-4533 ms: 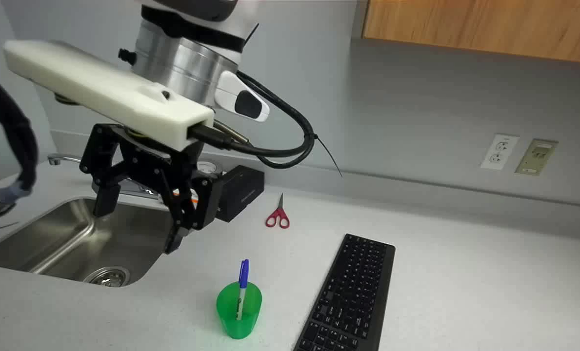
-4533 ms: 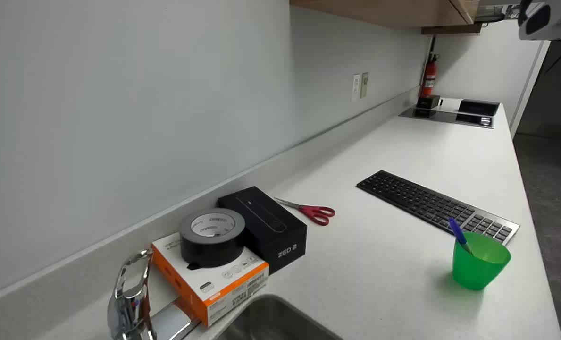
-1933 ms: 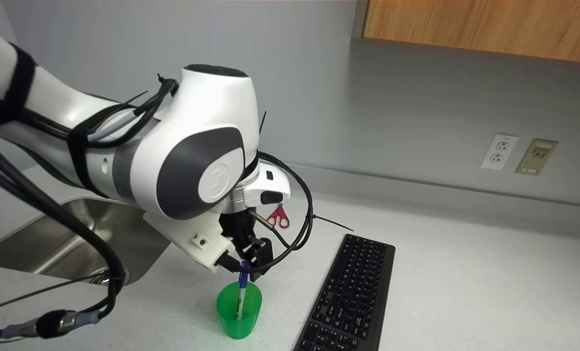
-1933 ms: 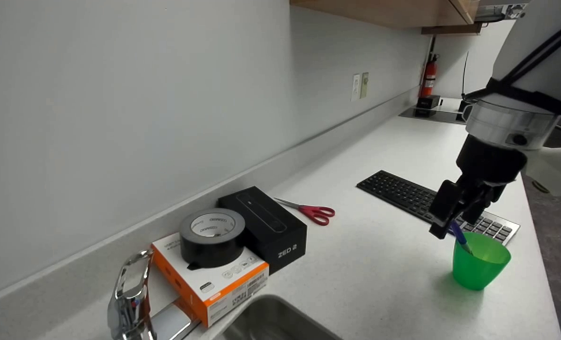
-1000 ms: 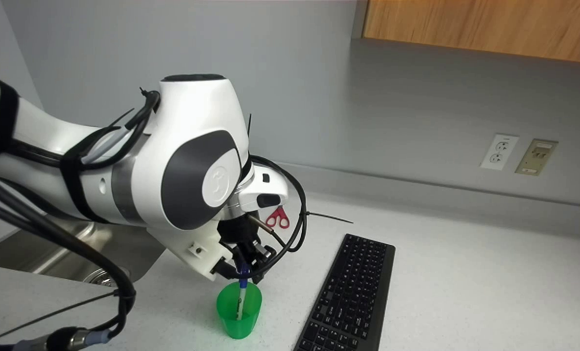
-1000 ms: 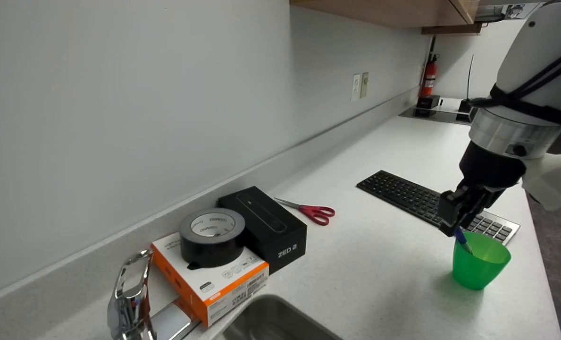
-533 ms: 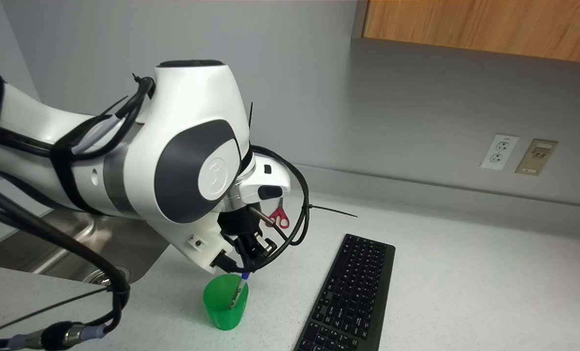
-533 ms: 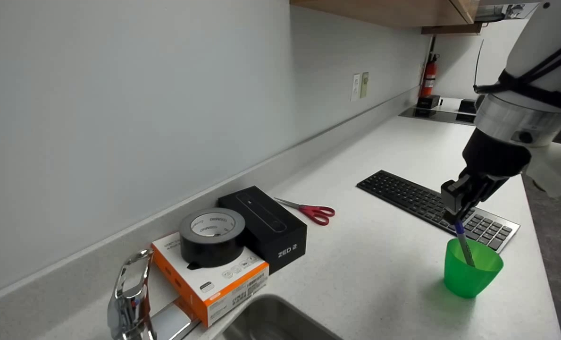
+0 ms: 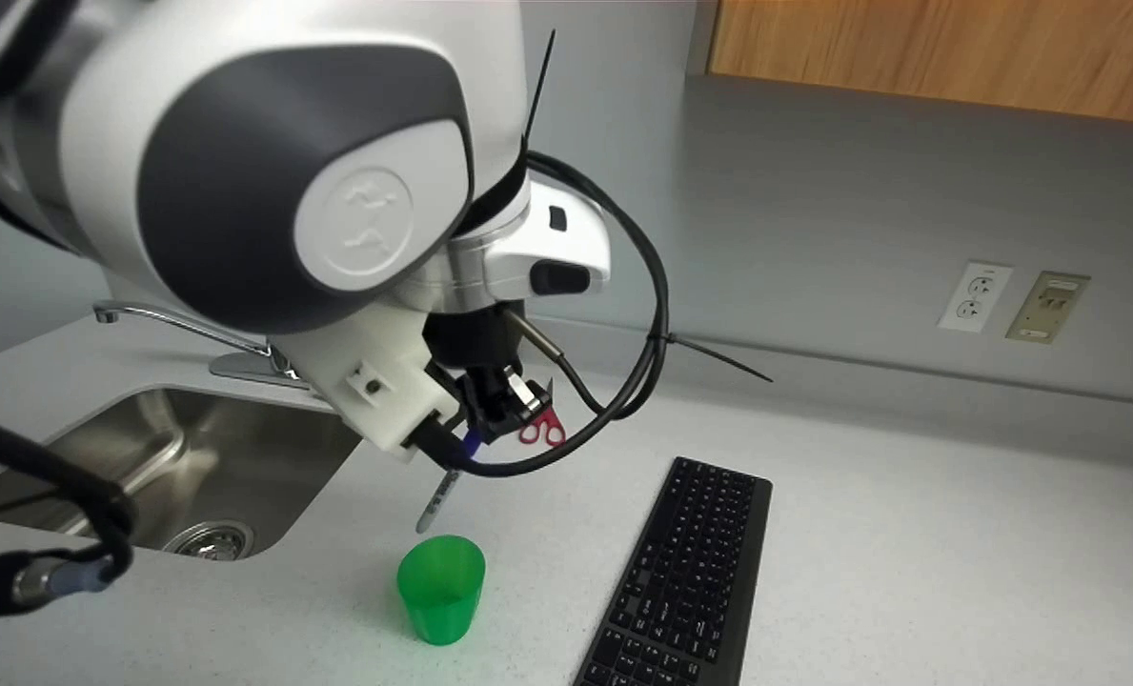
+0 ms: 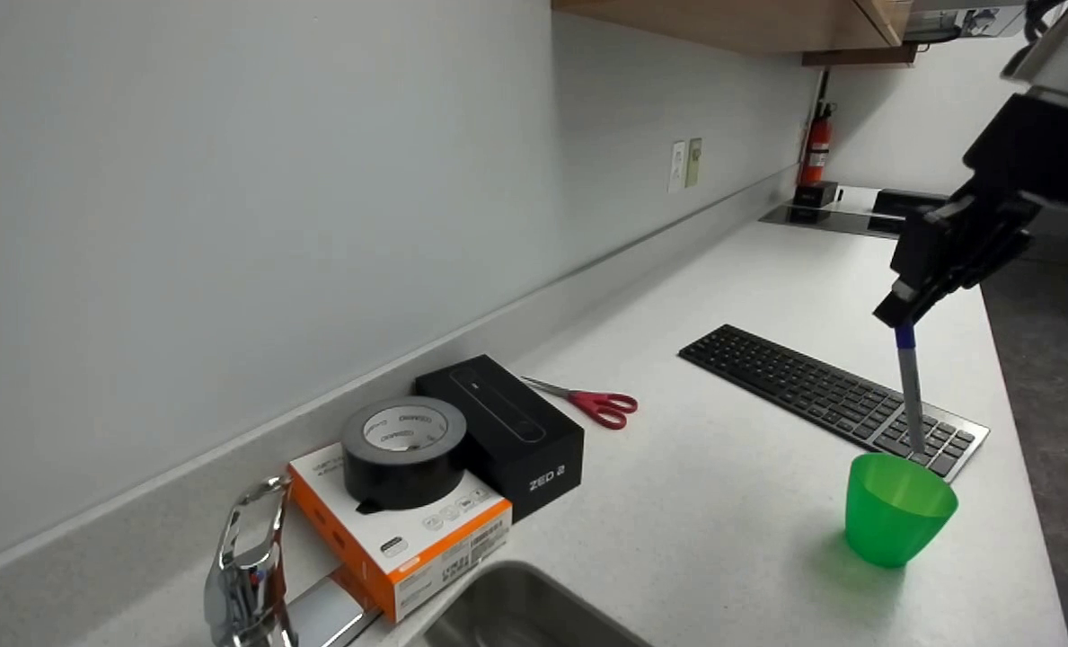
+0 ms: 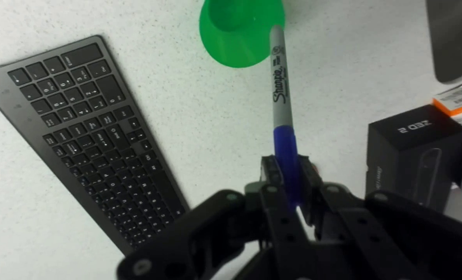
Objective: Remove the marker from the mug cup and place it on the table
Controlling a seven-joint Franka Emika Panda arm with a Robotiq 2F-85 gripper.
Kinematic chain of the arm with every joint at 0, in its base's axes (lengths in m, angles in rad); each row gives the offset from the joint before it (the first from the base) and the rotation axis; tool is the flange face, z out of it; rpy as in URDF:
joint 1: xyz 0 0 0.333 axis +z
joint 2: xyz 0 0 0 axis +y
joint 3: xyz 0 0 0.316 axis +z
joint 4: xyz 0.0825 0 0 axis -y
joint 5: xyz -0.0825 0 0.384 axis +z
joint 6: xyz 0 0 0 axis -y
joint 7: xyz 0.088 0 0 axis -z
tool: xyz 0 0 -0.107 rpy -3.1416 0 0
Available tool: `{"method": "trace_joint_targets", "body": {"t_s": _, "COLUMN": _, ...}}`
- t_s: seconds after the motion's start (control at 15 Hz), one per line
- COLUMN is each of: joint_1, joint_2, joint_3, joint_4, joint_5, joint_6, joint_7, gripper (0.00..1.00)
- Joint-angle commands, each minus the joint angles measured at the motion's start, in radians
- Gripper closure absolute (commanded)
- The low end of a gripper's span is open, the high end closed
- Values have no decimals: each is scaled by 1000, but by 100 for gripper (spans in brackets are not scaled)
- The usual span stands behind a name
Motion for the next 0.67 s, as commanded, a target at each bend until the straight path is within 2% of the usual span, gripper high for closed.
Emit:
{"method": "trace_joint_targets", "body": {"t_s": 0.0, "joint_1": 91, "joint_2": -4, "joint_3": -48, "joint_4": 69, "joint_5": 148, "joint_6": -105, "joint_7": -84, "gripper": 96}}
{"method": "trace_joint_targets", "body": {"t_s": 0.4, "joint_1": 221, "joint_2": 275, "joint_3": -25, "joint_4": 146, "joint_5": 323, "joint_6": -67, "joint_7": -148, "gripper": 96}}
{"method": "trace_joint_targets", "body": {"t_s": 0.6, "joint_1": 237, "joint_2": 435, "joint_3": -28, "joint_4": 210, "joint_5": 369, "joint_6": -101, "joint_7": -203, "gripper": 96}}
